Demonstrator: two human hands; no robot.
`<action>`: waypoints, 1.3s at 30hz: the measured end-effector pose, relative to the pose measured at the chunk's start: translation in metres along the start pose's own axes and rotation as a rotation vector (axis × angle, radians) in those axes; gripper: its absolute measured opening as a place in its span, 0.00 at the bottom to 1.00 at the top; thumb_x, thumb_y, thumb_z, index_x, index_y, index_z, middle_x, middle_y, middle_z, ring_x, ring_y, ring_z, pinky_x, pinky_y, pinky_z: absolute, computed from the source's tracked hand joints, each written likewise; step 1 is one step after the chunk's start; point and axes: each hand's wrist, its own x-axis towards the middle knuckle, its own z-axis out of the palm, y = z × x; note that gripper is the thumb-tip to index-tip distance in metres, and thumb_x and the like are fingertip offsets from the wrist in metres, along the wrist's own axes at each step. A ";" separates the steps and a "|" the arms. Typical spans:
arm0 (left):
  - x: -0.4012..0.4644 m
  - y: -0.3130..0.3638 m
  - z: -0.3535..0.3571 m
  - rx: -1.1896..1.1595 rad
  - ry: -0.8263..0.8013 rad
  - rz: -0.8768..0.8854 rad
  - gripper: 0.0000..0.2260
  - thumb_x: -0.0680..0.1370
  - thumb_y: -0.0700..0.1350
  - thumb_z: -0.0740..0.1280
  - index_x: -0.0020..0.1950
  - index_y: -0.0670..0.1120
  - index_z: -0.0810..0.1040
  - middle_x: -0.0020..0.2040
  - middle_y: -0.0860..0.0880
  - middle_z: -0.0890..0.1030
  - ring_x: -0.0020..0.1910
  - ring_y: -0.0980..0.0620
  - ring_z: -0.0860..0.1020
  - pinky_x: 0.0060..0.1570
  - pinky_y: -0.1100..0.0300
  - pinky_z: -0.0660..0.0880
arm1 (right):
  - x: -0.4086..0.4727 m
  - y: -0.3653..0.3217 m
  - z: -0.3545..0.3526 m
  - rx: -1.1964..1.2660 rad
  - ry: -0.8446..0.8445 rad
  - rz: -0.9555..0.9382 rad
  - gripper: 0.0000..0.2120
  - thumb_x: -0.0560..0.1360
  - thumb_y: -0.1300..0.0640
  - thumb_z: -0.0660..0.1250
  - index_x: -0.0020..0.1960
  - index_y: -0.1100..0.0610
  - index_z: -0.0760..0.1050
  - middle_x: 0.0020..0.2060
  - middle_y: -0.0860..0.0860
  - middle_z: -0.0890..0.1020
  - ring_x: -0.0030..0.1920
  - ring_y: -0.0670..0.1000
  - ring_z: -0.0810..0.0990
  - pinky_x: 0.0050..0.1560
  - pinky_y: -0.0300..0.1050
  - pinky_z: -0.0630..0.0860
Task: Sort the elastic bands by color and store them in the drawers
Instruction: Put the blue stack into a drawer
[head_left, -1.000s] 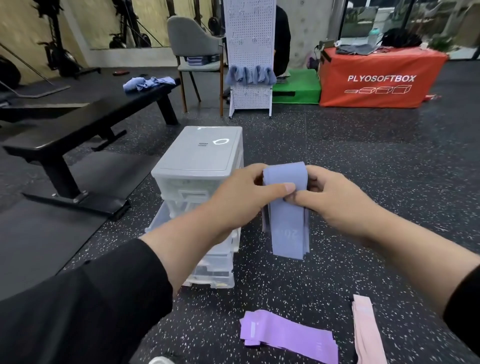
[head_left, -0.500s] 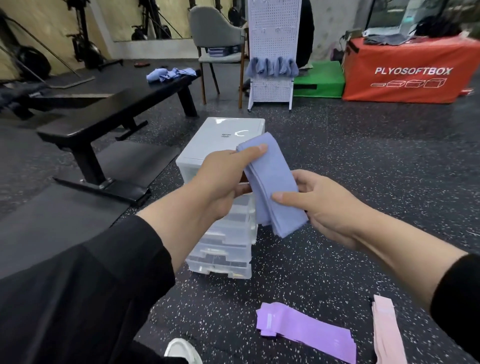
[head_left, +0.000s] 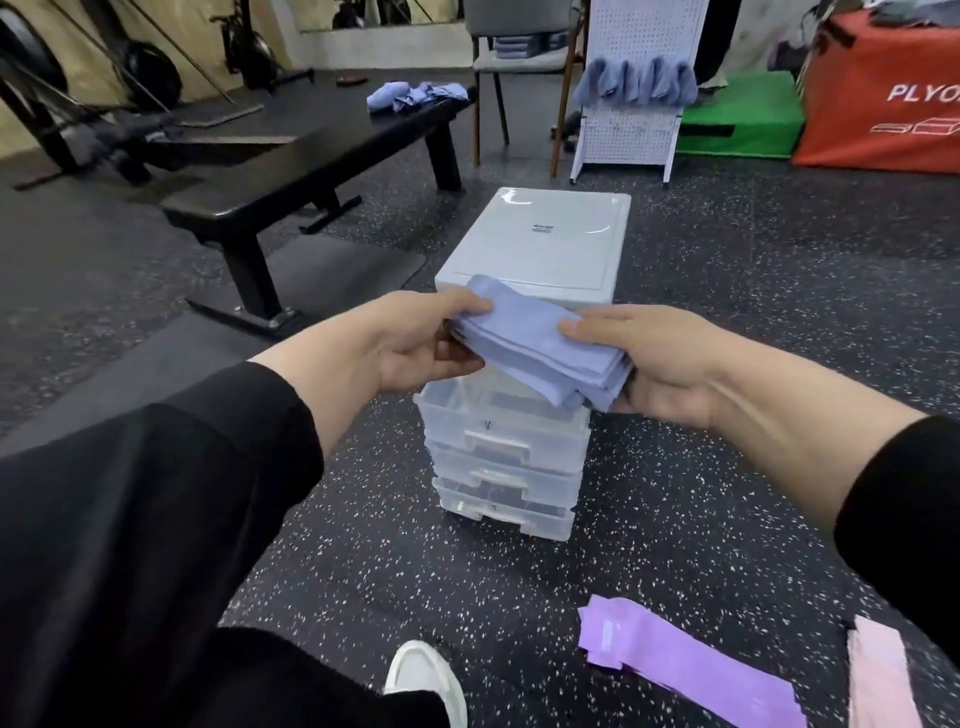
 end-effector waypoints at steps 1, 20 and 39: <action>0.007 -0.006 -0.006 -0.014 0.018 -0.004 0.05 0.79 0.41 0.69 0.53 0.44 0.77 0.45 0.45 0.80 0.41 0.49 0.79 0.47 0.55 0.82 | 0.009 0.003 0.000 0.016 -0.012 0.024 0.20 0.73 0.58 0.72 0.65 0.57 0.79 0.54 0.58 0.84 0.43 0.52 0.83 0.38 0.46 0.81; 0.124 -0.082 -0.051 0.565 0.219 0.134 0.22 0.73 0.49 0.72 0.67 0.49 0.77 0.58 0.50 0.81 0.52 0.51 0.80 0.47 0.56 0.76 | 0.144 0.080 -0.003 -0.416 0.260 0.040 0.14 0.75 0.60 0.72 0.60 0.54 0.80 0.53 0.58 0.83 0.44 0.55 0.80 0.43 0.50 0.77; 0.161 -0.100 -0.047 1.835 0.049 0.311 0.16 0.78 0.53 0.63 0.64 0.53 0.76 0.59 0.50 0.78 0.59 0.45 0.75 0.58 0.46 0.62 | 0.183 0.096 0.006 -1.531 -0.038 0.115 0.18 0.77 0.49 0.68 0.61 0.59 0.80 0.52 0.56 0.85 0.52 0.58 0.83 0.53 0.47 0.79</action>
